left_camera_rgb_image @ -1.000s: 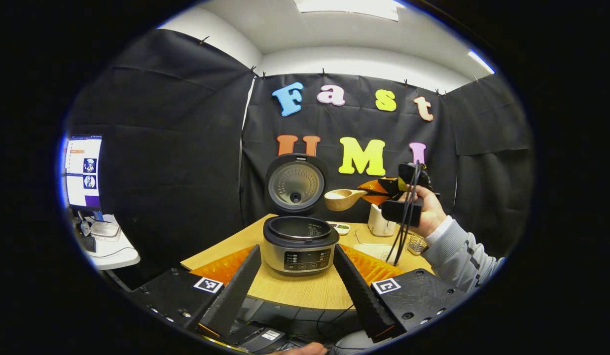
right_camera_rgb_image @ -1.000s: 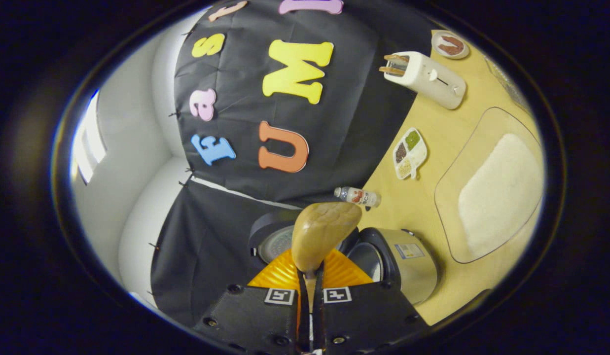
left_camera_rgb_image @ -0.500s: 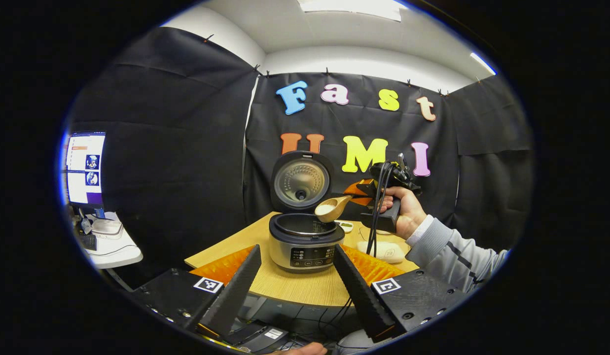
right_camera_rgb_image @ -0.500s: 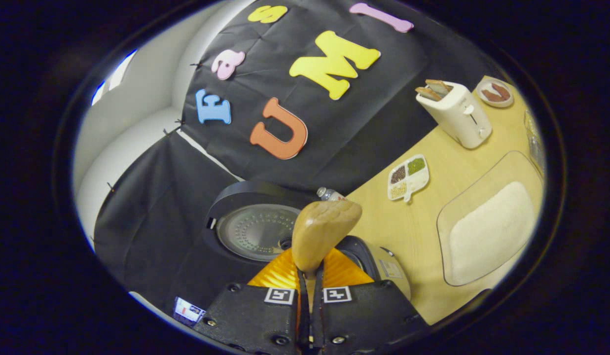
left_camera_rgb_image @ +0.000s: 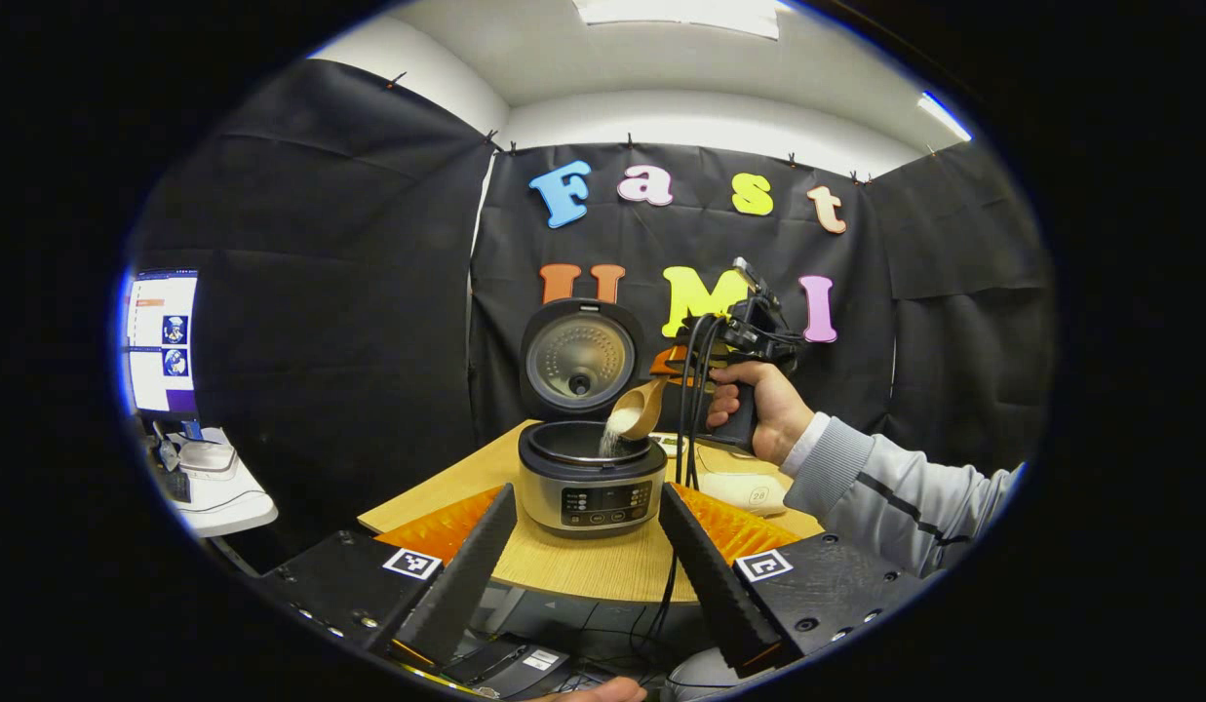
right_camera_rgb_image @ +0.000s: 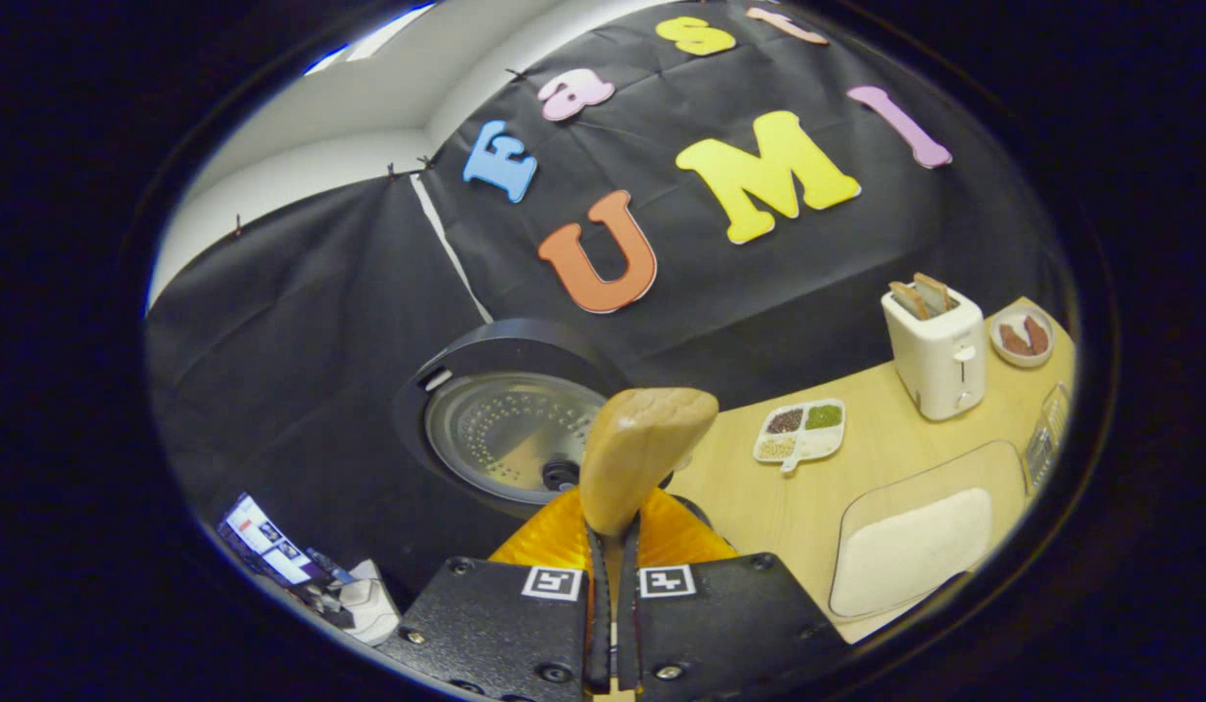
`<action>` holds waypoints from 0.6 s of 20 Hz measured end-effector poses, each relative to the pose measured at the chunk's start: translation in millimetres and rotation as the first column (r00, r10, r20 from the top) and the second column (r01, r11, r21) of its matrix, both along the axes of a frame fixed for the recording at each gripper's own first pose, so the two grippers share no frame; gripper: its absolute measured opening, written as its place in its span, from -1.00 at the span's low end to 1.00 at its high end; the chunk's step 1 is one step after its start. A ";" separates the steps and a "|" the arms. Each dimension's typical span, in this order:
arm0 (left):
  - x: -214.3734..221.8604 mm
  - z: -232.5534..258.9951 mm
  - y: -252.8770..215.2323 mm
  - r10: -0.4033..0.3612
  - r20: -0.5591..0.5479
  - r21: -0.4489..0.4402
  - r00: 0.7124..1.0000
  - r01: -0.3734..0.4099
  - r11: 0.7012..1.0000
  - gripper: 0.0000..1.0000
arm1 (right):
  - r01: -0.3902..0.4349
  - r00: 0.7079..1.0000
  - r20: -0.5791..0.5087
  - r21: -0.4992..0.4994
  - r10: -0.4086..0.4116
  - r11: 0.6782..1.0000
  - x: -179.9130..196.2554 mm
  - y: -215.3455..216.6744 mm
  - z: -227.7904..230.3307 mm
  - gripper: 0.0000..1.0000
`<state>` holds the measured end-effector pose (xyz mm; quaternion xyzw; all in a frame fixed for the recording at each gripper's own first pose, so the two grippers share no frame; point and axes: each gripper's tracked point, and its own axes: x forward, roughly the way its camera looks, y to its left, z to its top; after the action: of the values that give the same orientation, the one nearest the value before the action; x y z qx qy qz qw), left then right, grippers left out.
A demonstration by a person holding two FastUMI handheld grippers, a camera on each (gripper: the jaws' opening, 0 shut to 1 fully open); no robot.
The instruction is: Close the left gripper, press the button to open the rice cooker; take a wooden spoon from the chopstick holder with the right hand, scoop a spoonful of rice and pour it into the rice cooker, then put the wooden spoon back into the chopstick holder.
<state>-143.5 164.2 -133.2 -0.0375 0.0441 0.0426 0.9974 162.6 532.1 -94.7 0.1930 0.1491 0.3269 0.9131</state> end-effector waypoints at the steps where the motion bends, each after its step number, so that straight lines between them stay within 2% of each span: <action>1: -0.1 -0.5 0.0 -0.002 -0.001 0.000 1.000 0.002 1.000 0.89 | 0.001 1.000 0.025 -0.029 0.000 1.000 -0.7 2.4 1.1 -0.84; 4: -0.5 -1.6 0.0 -0.003 0.001 -0.001 1.000 0.003 1.000 0.89 | 0.021 0.995 0.104 -0.107 -0.009 0.994 -2.8 5.8 4.2 -0.84; 8: -0.5 -2.2 1.2 -0.003 0.002 -0.010 1.000 0.003 1.000 0.89 | 0.035 0.985 0.173 -0.158 -0.007 0.987 -9.4 12.4 11.2 -0.84; 12: -0.9 -2.3 3.1 -0.005 0.003 -0.015 1.000 0.005 1.000 0.89 | 0.101 0.943 0.333 -0.283 -0.001 0.954 -14.6 14.6 22.7 -0.84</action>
<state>-144.4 167.3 -135.4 -0.0449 0.0433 0.0399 0.9973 148.0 546.7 -71.9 0.0006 0.0369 0.3045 0.9518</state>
